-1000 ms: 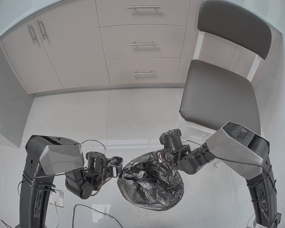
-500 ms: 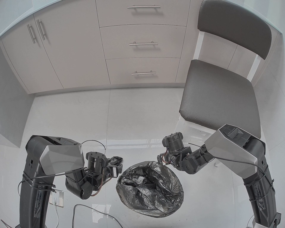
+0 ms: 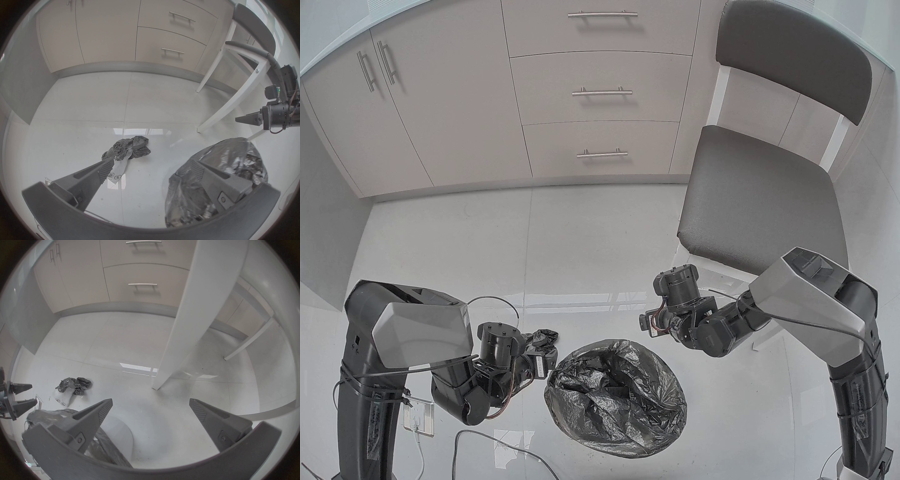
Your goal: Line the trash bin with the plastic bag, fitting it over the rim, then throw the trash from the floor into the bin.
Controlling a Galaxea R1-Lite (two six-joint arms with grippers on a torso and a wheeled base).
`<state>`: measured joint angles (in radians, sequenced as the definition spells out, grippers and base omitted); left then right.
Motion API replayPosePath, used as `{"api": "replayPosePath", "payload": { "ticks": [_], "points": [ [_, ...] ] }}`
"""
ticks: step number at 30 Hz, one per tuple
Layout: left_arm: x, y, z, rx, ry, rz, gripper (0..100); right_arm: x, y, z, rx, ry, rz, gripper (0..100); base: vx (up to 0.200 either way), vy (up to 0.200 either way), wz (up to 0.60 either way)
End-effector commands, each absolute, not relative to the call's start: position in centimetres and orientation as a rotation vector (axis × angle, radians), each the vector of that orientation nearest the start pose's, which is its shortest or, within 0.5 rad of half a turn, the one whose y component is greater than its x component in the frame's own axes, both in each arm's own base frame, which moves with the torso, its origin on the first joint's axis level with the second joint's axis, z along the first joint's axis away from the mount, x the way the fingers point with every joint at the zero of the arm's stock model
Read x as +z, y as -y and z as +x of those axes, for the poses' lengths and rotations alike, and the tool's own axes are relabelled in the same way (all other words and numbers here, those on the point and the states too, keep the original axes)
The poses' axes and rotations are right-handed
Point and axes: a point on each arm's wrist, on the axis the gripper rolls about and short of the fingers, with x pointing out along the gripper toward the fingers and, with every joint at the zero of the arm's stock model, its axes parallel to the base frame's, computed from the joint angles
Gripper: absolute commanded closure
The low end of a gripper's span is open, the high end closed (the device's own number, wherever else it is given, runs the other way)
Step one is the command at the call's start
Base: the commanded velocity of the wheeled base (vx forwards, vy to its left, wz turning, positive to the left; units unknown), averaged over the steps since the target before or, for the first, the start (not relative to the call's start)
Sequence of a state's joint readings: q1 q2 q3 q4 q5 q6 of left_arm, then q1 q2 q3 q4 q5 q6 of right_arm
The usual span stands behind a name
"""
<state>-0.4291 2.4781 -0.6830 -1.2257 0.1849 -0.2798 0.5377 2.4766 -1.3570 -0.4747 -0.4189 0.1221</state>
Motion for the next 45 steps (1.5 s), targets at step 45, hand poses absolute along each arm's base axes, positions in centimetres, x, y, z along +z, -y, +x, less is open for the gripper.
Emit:
{"api": "replayPosePath", "payload": {
  "ticks": [45],
  "points": [
    [-7.6, 18.6, 29.5, -0.281, -0.829, 0.126, 0, -2.6, -22.5, 31.4, 0.205, -0.650, -0.220, 0, 0.000, 0.000, 0.00]
  ]
}}
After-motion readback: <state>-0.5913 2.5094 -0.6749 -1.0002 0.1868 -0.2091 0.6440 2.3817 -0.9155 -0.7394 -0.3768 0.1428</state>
